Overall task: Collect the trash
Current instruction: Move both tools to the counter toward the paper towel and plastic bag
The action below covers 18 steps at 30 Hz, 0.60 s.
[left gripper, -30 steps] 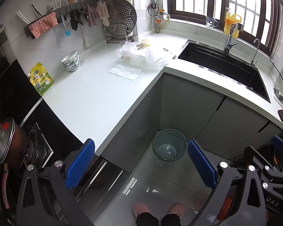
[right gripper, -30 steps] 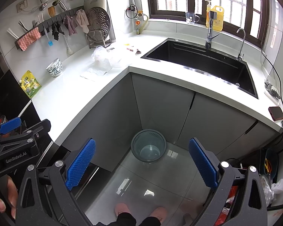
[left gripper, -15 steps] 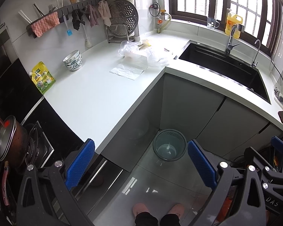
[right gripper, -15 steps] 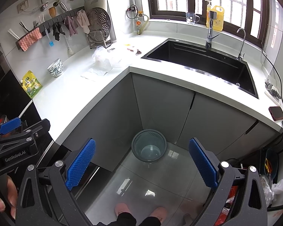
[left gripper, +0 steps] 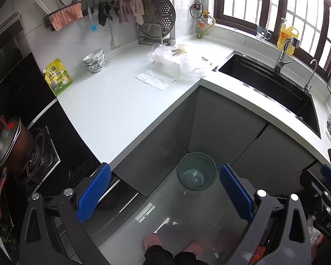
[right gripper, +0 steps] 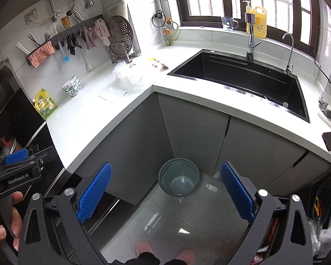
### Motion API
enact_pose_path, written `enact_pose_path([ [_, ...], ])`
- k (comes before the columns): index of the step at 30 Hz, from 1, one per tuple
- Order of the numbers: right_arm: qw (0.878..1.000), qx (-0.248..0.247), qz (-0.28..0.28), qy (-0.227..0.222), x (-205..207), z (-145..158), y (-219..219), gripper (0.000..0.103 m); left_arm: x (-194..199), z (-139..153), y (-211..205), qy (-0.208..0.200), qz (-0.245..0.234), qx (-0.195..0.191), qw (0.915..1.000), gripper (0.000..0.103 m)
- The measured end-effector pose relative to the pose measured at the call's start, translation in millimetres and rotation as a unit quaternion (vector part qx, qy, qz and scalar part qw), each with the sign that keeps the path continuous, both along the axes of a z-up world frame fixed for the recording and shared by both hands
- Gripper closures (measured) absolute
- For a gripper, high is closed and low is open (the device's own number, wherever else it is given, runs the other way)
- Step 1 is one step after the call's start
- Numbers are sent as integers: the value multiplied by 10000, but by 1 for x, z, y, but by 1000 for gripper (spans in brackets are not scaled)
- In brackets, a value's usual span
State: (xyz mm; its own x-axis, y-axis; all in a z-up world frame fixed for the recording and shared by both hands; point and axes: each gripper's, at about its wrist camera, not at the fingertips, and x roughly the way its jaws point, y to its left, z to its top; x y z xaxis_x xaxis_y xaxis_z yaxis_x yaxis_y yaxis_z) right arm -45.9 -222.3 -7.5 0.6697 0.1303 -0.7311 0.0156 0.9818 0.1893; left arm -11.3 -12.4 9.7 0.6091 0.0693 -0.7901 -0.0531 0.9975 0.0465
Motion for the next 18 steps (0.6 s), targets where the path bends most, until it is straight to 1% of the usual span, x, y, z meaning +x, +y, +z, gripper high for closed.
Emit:
enact_pose_path([
  [5,9998,150,81,70,17,-10,-17,8,7,-1,2,-7,283,-4,9996,6],
  [9,9996,183,183,104,41,-14,-19,8,26,-5,11,35,519,-14,9986,6],
  [13,9995,172,223,105,78,-17,-17,8,59,-11,21,47,632,-35,9980,6],
  [16,9996,137,231,104,114,-18,-16,8,94,-18,28,27,672,-47,9977,6],
  [18,9997,66,233,65,146,-18,-12,8,123,-24,35,-5,671,-121,9977,6],
])
